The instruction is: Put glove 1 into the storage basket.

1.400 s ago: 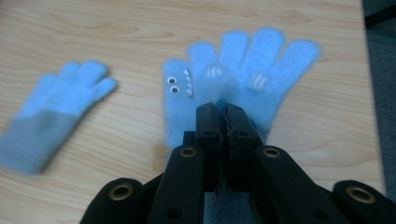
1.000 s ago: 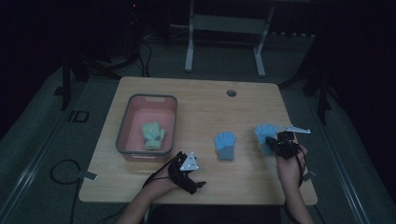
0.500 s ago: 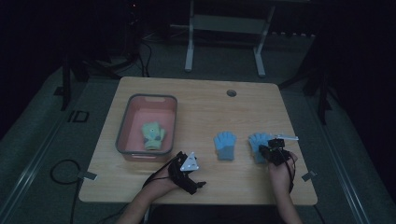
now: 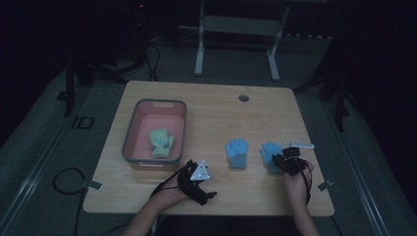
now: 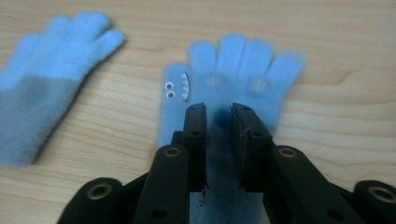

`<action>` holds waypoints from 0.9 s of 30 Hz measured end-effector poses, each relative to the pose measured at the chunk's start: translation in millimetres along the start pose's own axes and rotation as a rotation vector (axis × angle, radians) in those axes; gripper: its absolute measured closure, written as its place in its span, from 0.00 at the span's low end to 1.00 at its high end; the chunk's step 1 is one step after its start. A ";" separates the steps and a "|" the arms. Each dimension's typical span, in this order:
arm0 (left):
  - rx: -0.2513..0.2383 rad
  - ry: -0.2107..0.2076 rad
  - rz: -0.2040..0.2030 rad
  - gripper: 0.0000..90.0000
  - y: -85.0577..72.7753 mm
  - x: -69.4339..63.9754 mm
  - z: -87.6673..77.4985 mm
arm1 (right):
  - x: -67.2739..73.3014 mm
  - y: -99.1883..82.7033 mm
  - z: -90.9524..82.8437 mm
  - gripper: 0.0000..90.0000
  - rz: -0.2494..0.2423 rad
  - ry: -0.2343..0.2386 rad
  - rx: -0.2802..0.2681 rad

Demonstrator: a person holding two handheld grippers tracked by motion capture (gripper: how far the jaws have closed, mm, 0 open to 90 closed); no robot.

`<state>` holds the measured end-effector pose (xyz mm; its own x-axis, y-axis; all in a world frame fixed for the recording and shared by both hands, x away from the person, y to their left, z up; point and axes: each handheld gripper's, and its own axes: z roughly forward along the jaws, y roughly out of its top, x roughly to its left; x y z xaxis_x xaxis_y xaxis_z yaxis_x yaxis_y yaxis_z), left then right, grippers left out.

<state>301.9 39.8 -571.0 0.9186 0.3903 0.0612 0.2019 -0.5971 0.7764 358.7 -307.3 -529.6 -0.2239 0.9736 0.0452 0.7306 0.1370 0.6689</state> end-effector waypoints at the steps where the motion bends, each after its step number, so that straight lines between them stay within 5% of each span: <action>1: -0.001 -0.001 -0.002 0.04 -0.1 -0.1 0.1 | -0.9 1.6 -2.9 0.81 -0.002 0.005 -0.006; 7: -0.004 -0.008 0.003 0.04 -0.3 -0.3 -0.5 | -6.7 12.8 -16.6 0.75 -0.113 0.048 -0.021; 20: -0.002 -0.004 0.002 0.04 0.5 -0.3 0.2 | -29.9 13.5 -23.6 0.72 -0.331 0.241 -0.054; 27: 0.004 -0.005 0.003 0.04 0.5 -0.4 0.7 | -43.4 19.8 -20.1 0.72 -0.420 0.259 -0.014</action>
<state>301.9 38.9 -571.0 0.9210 0.3849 0.0599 0.2007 -0.6007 0.7739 369.9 -350.5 -503.4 -0.6517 0.7569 -0.0483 0.5347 0.5038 0.6785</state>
